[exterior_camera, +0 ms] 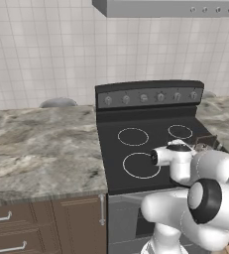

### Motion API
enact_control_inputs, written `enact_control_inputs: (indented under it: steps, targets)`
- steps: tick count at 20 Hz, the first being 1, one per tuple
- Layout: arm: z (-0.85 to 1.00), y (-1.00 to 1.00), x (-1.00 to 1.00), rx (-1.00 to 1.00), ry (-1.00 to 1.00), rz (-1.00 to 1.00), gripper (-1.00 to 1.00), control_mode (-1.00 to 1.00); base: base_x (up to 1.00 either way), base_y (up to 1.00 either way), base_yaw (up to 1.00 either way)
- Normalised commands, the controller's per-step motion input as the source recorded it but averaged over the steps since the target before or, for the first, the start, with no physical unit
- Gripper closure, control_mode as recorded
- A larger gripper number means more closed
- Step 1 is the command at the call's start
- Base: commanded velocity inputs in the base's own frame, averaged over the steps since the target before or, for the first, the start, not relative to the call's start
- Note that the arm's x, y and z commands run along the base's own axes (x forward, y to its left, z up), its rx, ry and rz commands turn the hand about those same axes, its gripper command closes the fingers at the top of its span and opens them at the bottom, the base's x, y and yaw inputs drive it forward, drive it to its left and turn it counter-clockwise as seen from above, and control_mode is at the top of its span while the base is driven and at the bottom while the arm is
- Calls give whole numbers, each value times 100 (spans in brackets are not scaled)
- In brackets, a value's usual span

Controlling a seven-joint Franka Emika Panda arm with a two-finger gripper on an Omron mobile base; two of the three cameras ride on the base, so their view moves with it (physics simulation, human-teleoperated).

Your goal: Pick the kettle from the cabinet and place it on a stove burner. Then pick the pot from the counter and place it on another stove burner. Finally, turn both burners on.

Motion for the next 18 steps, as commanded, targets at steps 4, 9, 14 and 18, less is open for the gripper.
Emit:
enact_control_inputs:
  steps: [4, 9, 14, 18]
  targets:
    - [21, 34, -33, -8, -5, 0, -100, -100, 0, 0, 0]
    - [45, 32, -46, -12, -7, 0, -100, -100, 0, 0, 0]
    - [44, 20, -49, -7, 0, 0, -100, -100, 0, 0, 0]
    - [34, 7, -54, -1, 0, 0, -100, -100, 0, 0, 0]
